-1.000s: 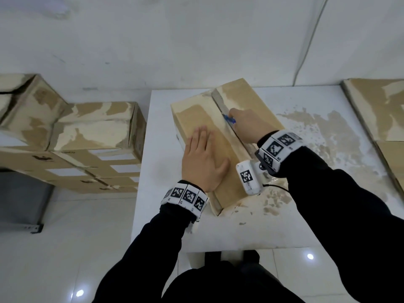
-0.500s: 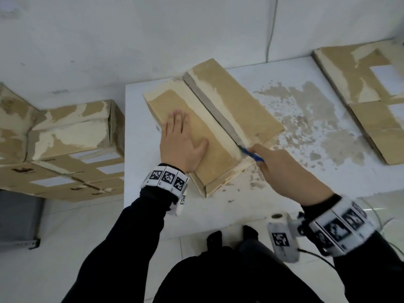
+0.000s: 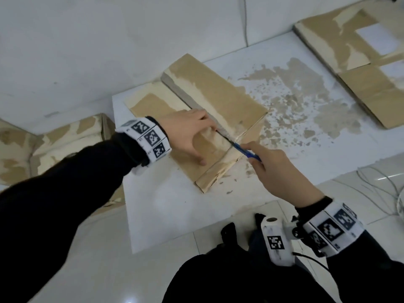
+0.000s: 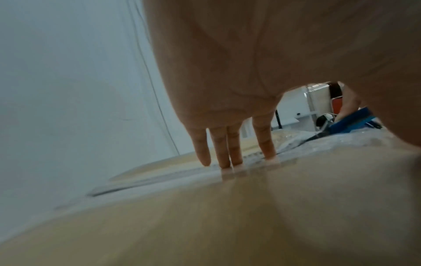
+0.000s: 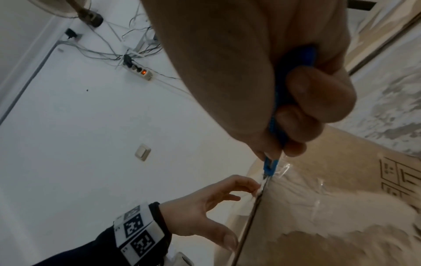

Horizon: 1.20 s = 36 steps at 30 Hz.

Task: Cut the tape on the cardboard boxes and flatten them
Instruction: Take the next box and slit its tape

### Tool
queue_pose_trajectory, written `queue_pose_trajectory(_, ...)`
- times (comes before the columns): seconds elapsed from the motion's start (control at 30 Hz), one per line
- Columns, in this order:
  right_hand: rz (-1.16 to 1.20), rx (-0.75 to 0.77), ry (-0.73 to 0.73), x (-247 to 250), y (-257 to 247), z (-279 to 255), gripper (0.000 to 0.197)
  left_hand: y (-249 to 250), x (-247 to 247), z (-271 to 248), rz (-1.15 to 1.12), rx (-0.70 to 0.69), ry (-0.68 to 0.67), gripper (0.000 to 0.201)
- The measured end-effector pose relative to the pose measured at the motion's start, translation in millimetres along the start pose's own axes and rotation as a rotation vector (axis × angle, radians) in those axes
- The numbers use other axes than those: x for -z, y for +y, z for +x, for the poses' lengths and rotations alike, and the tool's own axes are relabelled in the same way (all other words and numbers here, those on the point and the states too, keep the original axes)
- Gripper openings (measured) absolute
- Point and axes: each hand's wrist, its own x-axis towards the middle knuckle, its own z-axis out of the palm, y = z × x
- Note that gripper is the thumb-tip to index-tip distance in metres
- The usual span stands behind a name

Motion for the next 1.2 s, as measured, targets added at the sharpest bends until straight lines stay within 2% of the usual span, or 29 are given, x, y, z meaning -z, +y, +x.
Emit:
queue_pose_trajectory(0.13,0.169,-0.083,-0.071,5.6,9.1,2.4,0.03,8.2,12.4,15.6,0.031,0.029,-0.127,0.097)
queue_pose_trajectory(0.23,0.312,-0.145,-0.088,7.2,13.4,3.5,0.031,14.3,15.6,19.1,0.028,0.044,-0.101,0.089)
queue_pose_trajectory(0.33,0.627,-0.267,-0.103,2.2,13.3,1.8,0.031,13.6,13.2,13.1,-0.047,0.058,-0.075,0.091)
queue_pose_trajectory(0.4,0.817,-0.338,-0.172,4.8,13.1,-0.7,0.028,12.5,11.7,9.9,-0.079,0.067,-0.065,0.094)
queue_pose_trajectory(0.57,0.854,-0.356,-0.283,10.3,11.8,2.9,0.03,13.2,9.5,7.4,-0.139,0.094,-0.016,0.094)
queue_pose_trajectory(0.67,0.79,-0.286,-0.5,5.9,3.5,-9.6,0.03,12.5,10.5,3.5,-0.232,0.101,0.043,0.093)
queue_pose_trajectory(0.7,0.713,-0.256,-0.486,11.3,4.2,-15.8,0.029,13.8,10.7,2.2,-0.248,0.11,0.043,0.093)
queue_pose_trajectory(0.73,0.593,-0.213,-0.403,20.6,7.4,-20.3,0.029,15.2,10.8,1.3,-0.228,0.125,0.031,0.092)
queue_pose_trajectory(0.83,0.287,-0.09,-0.03,51.0,20.9,-20.1,0.031,20.3,13.7,0.6,0.019,0.146,0.039,0.076)
queue_pose_trajectory(0.9,0.198,0.015,0.018,53.4,24.0,-7.9,0.033,31.1,18.2,1.1,0.014,0.222,0.018,0.058)
queue_pose_trajectory(0.97,0.035,0.124,-0.074,42.7,24.6,5.3,0.035,44.2,22.1,6.9,-0.107,0.369,-0.09,0.051)
queue_pose_trajectory(1.03,-0.097,0.19,-0.123,29.0,30.5,13.7,0.035,53.9,21.8,14.7,-0.328,0.519,-0.115,0.04)
queue_pose_trajectory(1.07,-0.121,0.208,-0.128,24.5,34.5,15.5,0.037,54.2,19.2,16.9,-0.47,0.563,-0.059,0.034)
queue_pose_trajectory(1.2,-0.069,0.278,-0.147,18.2,44.1,17.9,0.048,63.7,2.3,14.7,-1.215,0.803,0.318,0.029)
